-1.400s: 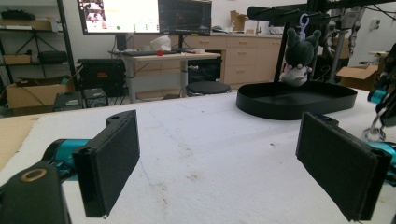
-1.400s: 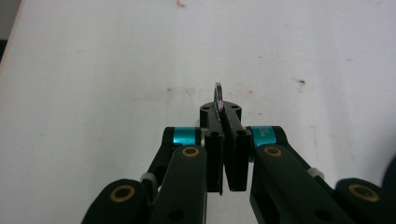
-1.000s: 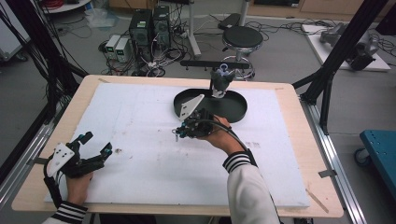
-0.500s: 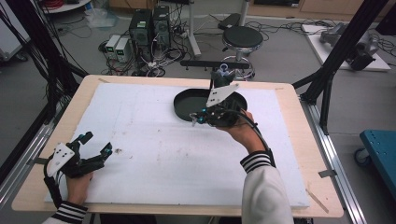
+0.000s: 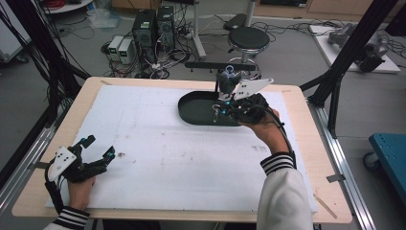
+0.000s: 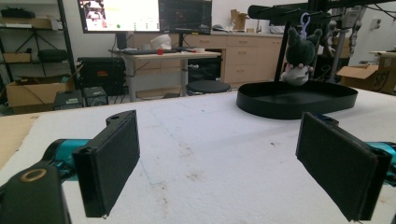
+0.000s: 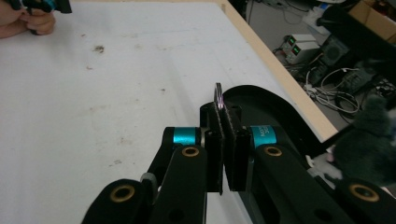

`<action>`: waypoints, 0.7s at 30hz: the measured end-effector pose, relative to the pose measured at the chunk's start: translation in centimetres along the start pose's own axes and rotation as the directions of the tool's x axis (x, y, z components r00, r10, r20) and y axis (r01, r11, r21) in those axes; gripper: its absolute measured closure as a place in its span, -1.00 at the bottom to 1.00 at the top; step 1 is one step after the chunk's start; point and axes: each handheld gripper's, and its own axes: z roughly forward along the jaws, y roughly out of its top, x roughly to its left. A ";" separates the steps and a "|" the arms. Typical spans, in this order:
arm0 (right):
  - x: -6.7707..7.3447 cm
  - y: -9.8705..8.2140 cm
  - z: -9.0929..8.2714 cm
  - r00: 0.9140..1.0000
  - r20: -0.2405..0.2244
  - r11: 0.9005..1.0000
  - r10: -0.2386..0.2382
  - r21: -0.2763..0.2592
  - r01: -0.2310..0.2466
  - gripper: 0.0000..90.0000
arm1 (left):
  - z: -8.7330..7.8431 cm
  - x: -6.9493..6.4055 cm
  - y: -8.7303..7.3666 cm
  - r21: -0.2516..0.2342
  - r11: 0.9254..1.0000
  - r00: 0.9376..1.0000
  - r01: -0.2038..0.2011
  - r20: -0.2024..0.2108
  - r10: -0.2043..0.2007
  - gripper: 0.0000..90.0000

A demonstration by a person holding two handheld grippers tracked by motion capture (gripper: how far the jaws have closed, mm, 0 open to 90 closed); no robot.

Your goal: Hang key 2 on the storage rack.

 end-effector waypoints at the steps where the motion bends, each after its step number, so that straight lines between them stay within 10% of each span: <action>1: -0.2 0.0 -0.2 1.000 0.007 1.000 0.006 -0.001 -0.006 0.97 | 0.0 0.0 0.0 -0.001 1.000 1.000 0.001 0.000 -0.001 -0.69; 21: -5.3 -0.2 -4.0 0.990 0.121 0.997 0.070 0.010 -0.072 0.97 | 0.1 0.1 0.0 0.006 1.000 1.000 0.014 -0.004 -0.014 -0.69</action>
